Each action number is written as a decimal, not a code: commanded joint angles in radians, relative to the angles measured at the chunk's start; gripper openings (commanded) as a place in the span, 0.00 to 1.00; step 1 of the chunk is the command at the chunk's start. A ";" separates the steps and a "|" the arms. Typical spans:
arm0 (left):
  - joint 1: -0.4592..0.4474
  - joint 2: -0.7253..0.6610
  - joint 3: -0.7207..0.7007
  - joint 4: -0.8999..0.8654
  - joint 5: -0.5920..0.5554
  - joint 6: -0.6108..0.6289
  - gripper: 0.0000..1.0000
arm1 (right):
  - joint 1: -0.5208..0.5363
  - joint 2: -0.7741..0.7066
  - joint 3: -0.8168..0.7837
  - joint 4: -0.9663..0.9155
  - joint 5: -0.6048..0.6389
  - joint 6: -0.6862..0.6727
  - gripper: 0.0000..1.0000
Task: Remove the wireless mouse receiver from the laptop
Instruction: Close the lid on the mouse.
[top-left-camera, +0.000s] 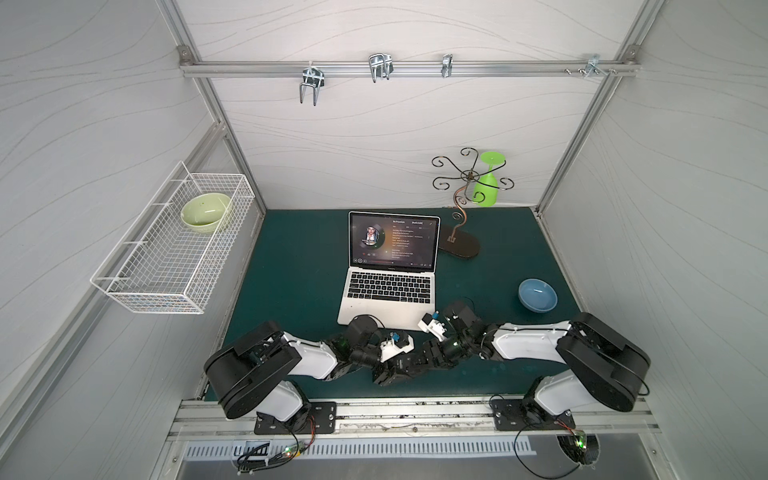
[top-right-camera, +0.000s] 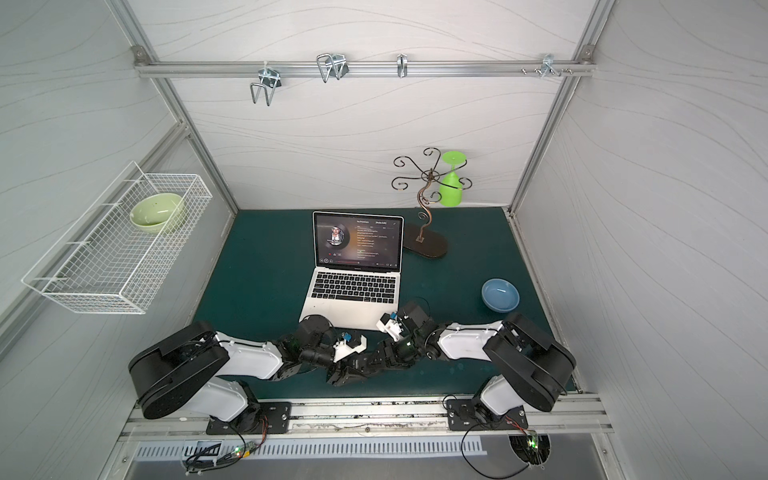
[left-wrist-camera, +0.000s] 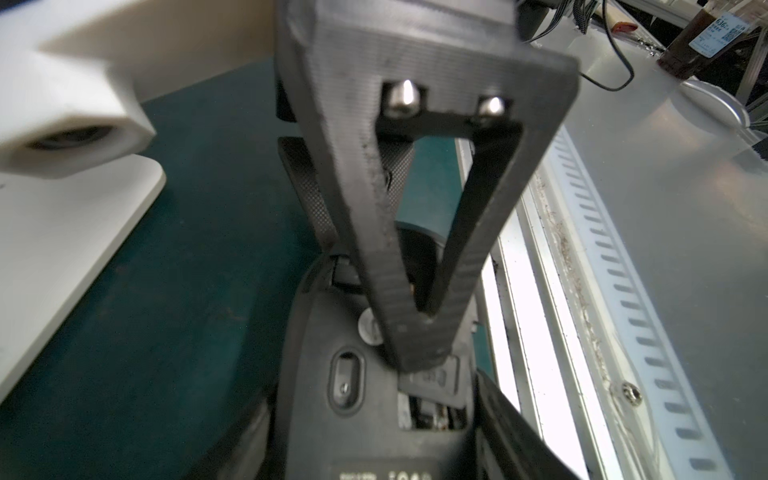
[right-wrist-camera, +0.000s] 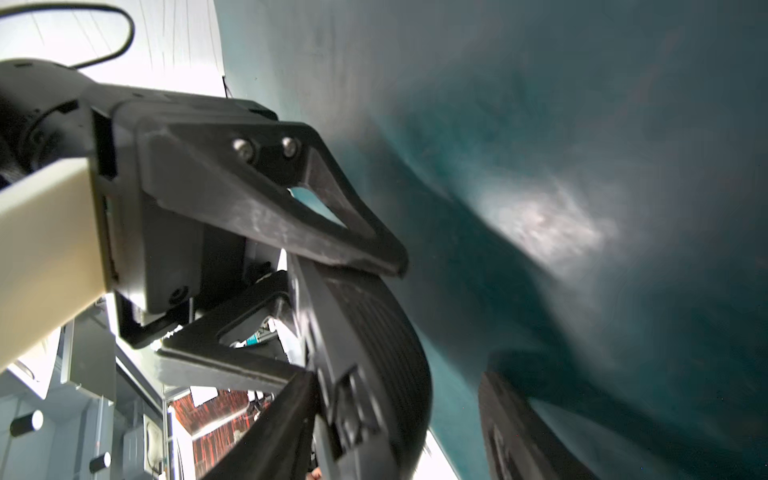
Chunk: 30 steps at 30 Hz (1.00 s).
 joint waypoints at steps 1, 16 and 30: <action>0.006 -0.022 0.023 0.145 0.080 -0.017 0.00 | 0.011 0.033 0.019 0.023 0.019 -0.024 0.65; 0.008 0.009 0.033 0.093 0.041 0.020 0.00 | -0.012 -0.065 0.058 -0.092 0.013 -0.066 0.91; 0.009 -0.004 0.033 0.079 0.016 0.021 0.00 | -0.035 -0.251 -0.032 -0.198 0.035 -0.021 0.91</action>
